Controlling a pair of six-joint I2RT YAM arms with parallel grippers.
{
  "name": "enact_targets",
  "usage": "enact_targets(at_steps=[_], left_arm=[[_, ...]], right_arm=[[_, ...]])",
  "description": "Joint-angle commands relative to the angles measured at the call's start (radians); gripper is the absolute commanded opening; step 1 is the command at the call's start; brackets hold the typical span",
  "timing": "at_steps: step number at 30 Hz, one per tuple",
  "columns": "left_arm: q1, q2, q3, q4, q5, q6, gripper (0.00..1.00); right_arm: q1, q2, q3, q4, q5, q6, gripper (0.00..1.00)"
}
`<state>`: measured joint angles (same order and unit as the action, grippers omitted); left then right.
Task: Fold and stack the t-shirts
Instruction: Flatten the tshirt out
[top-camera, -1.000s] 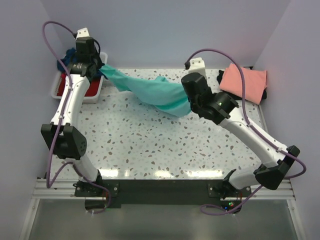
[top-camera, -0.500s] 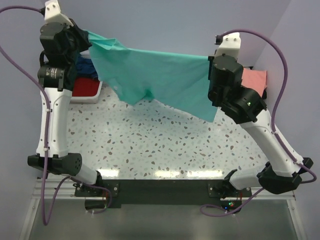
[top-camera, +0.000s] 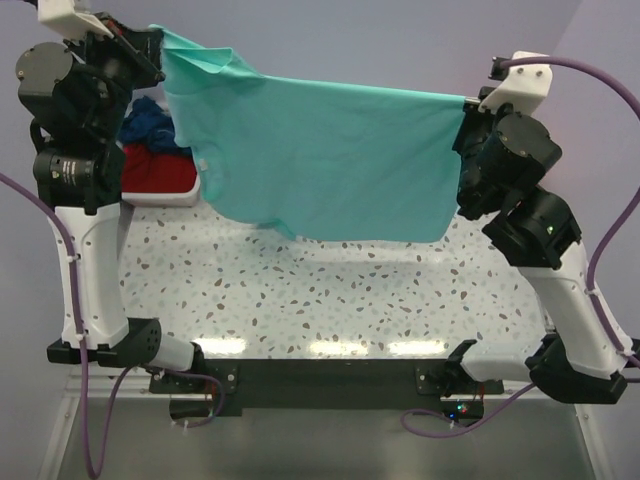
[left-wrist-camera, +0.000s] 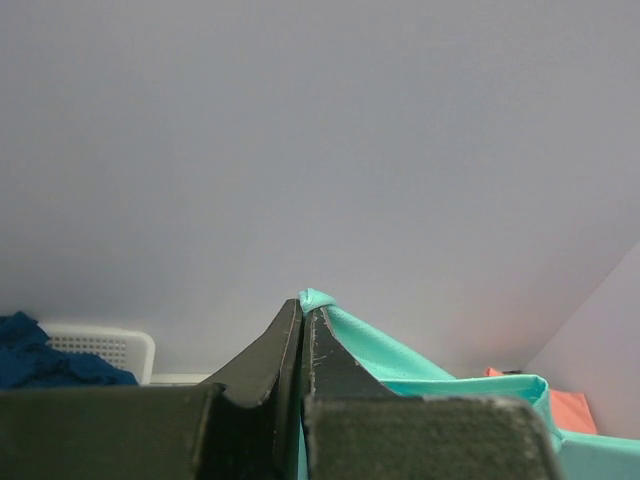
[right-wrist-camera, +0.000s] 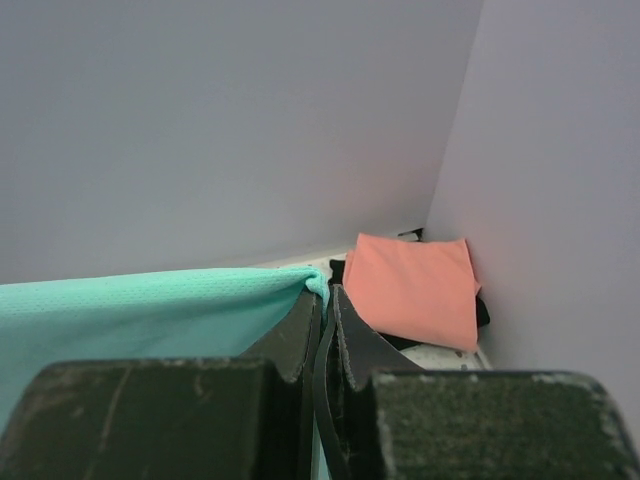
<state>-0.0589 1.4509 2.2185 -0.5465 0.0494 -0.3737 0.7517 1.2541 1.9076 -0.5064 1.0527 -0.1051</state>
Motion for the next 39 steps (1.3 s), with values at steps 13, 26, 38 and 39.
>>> enact_targets(at_steps=[13, 26, 38, 39], left_arm=[[0.010, -0.095, 0.139, 0.028, 0.056, 0.073, 0.00], [-0.004, -0.375, -0.215, 0.028, -0.048, 0.133, 0.00], [-0.004, -0.414, -0.241, 0.045, -0.091, 0.128, 0.00], [-0.004, -0.403, -0.252, 0.049, -0.098, 0.127, 0.00]], right_arm=[[-0.006, -0.099, -0.091, 0.040, -0.106, 0.042, 0.00], [-0.005, -0.266, -0.113, -0.147, -0.221, 0.136, 0.00], [-0.005, -0.326, -0.203, -0.169, -0.251, 0.171, 0.00], [-0.005, -0.326, -0.228, -0.131, -0.238, 0.160, 0.00]])
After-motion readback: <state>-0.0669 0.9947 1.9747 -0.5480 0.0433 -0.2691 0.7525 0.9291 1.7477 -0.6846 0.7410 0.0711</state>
